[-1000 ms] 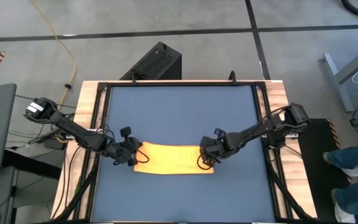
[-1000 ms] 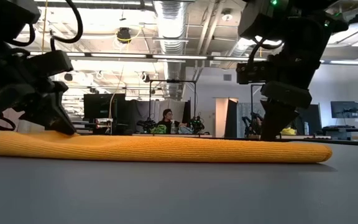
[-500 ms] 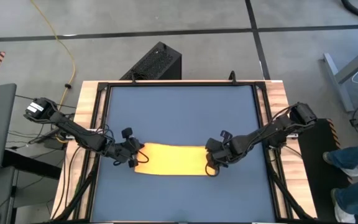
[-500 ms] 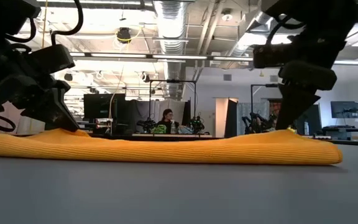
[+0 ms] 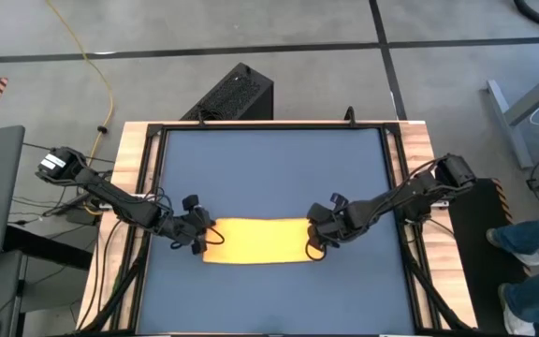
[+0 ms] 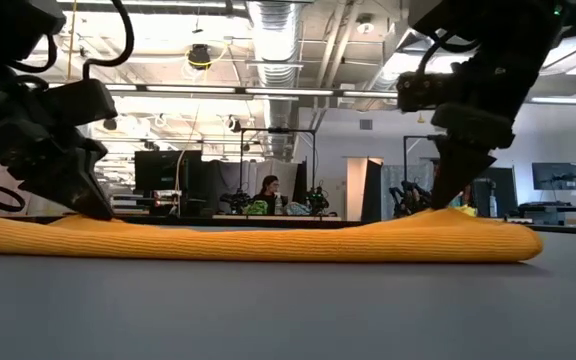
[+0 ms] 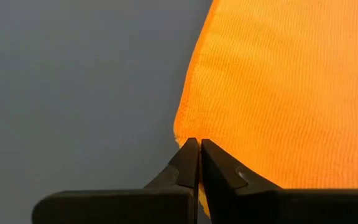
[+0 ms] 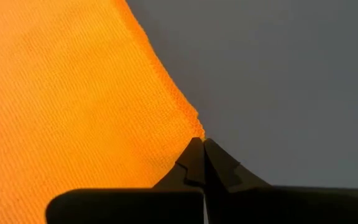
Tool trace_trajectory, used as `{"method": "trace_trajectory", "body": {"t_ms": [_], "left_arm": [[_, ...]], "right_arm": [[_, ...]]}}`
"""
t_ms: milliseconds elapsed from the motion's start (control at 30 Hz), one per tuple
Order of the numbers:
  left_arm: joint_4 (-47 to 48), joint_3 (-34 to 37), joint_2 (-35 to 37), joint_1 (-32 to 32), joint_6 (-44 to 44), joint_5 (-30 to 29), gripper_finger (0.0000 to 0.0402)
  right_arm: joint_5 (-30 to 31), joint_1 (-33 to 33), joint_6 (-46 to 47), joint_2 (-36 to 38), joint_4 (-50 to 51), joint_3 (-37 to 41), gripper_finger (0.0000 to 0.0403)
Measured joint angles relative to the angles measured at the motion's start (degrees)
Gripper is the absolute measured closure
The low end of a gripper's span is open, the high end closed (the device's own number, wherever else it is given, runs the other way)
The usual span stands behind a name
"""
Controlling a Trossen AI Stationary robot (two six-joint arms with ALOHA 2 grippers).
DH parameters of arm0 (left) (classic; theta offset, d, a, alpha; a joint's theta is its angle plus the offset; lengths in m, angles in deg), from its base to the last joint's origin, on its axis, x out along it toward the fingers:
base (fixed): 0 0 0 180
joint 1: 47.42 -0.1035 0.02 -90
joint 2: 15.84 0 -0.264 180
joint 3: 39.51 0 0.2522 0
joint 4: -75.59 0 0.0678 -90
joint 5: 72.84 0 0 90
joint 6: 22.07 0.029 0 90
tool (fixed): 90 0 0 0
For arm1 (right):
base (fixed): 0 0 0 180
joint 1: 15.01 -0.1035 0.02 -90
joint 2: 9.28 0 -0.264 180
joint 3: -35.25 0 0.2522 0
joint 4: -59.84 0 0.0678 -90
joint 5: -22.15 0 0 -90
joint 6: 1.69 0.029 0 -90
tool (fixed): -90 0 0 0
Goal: Roll towel into tight, uniform cylinder
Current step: Roll the orange towel
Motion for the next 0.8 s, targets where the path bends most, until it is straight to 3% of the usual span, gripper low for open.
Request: {"method": "trace_trajectory", "body": {"t_ms": [300, 467, 700, 800], "left_arm": [[0.0, 0.0, 0.0, 1.0, -2.9, 2.5, 0.0401], [1.6, 0.0, 0.0, 1.0, -3.8, 3.1, 0.04], [3.6, -0.1, 0.0, 1.0, -3.5, 3.1, 0.0361], [8.5, -2.1, 0.0, 1.0, -3.1, 3.1, 0.0344]], "right_arm": [[0.0, 0.3, -1.0, 0.0, -0.3, 0.0, 0.0388], [0.0, 0.3, -1.0, 0.0, -0.2, 0.0, 0.0365], [0.1, 0.4, -1.5, 0.0, 3.0, 0.0, 0.0326], [0.2, 0.4, -2.6, 0.0, 4.6, 0.0, 0.032]]}}
